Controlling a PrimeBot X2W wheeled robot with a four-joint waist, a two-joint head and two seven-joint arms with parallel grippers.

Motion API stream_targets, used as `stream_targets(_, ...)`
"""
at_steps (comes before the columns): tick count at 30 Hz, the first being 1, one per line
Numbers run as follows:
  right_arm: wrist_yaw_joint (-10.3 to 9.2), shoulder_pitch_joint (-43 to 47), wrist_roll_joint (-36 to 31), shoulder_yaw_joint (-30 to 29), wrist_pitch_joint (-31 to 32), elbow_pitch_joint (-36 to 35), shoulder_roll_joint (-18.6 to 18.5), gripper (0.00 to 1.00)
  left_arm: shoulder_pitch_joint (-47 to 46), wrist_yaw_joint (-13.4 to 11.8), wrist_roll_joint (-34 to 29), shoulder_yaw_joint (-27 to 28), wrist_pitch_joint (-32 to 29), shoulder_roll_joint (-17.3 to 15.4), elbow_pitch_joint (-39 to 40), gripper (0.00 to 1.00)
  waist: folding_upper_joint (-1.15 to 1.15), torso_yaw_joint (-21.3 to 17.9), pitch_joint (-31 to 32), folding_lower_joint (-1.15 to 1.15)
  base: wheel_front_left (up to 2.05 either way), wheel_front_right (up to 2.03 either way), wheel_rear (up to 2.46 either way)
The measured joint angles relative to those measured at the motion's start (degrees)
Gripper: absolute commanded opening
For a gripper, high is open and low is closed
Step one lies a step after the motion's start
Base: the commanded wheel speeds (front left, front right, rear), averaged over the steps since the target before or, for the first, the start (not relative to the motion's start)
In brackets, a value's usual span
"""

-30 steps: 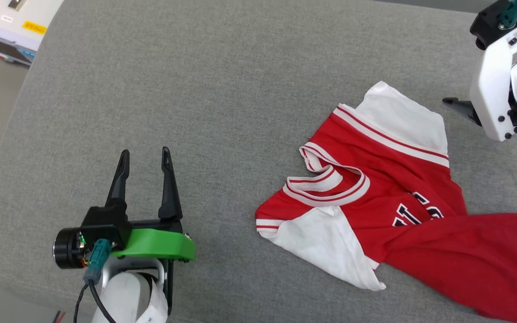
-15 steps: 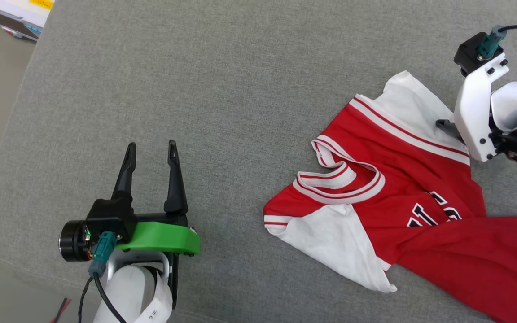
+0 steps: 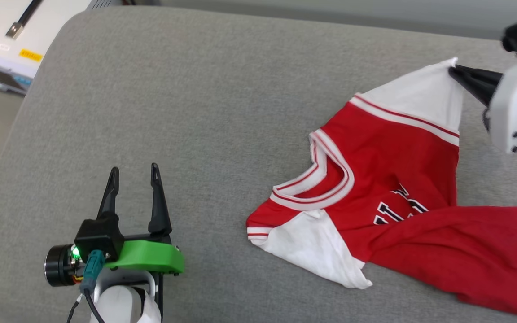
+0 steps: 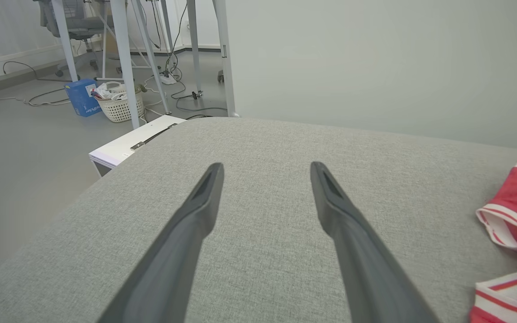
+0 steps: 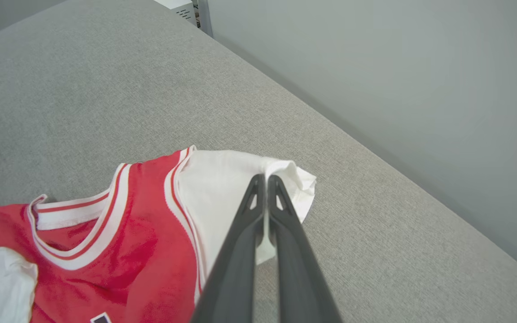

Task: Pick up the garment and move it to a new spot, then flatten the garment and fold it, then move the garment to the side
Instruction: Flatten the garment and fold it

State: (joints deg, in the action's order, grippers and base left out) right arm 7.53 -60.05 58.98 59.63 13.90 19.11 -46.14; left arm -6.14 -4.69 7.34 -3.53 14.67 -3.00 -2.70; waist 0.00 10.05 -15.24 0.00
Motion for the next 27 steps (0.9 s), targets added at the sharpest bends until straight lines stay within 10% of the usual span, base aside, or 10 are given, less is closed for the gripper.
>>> stream_targets(12,0.00,21.98,6.67,-11.21,-10.37,2.05,-10.60,0.00,2.04,1.03,-0.90,0.47,0.00,0.00,0.23,1.00,0.00,-6.15,4.84,0.00,0.00,0.00,0.00)
stream_targets(27,0.00,42.76,12.49,-17.88,-16.37,17.92,-2.82,0.00,2.26,1.87,-1.57,-0.23,0.00,0.01,-0.24,1.00,0.00,-7.27,4.27,0.00,0.00,0.00,0.00)
